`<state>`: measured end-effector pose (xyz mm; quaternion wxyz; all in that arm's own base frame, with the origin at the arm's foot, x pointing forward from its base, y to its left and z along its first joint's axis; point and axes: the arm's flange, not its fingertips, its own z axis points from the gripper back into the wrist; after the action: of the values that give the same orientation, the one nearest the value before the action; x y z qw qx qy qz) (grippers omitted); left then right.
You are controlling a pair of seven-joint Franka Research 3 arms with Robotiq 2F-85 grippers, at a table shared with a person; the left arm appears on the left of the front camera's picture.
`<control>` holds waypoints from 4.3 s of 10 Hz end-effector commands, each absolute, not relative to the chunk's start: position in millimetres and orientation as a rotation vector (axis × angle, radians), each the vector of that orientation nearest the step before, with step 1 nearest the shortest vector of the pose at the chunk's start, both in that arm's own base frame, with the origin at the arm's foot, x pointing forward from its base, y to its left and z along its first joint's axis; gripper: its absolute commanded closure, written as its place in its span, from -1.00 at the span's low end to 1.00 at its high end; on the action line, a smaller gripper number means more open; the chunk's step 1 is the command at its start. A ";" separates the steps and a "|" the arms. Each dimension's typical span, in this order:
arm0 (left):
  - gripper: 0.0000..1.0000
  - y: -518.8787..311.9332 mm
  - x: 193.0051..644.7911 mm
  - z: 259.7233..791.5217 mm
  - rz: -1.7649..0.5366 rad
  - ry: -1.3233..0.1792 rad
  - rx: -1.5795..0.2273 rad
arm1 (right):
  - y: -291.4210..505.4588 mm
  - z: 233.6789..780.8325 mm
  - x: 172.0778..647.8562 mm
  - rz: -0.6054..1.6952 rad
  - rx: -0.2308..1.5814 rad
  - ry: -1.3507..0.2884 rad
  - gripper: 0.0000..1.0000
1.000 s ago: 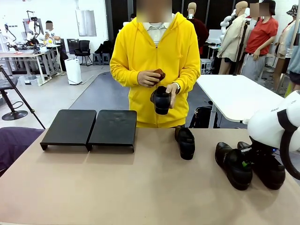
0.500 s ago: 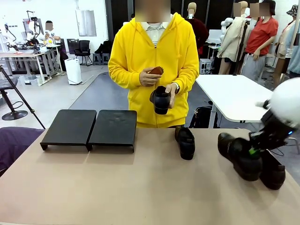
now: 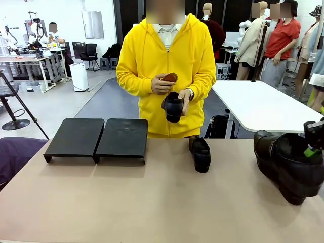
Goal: Organize the shoes by placing them on the stand.
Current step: Pick up one Shoe and place it in the middle of the table.
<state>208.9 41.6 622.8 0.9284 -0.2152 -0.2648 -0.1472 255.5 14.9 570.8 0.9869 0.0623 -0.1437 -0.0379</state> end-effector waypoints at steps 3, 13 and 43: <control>-1.00 42.3 207.8 623.4 -0.313 -0.543 -0.457 | 14.8 573.7 254.9 -0.059 0.157 -0.280 1.00; -1.00 42.3 207.8 623.4 -0.313 -0.543 -0.457 | 15.8 590.0 269.6 -0.263 0.093 -0.210 1.00; -1.00 42.3 207.8 623.4 -0.313 -0.543 -0.457 | 426.5 395.5 344.6 -0.062 0.336 -0.079 0.84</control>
<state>208.8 41.9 622.7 0.9285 -0.2157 -0.2641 -0.1472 347.5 431.7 389.2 0.9881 0.1481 -0.0363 -0.0199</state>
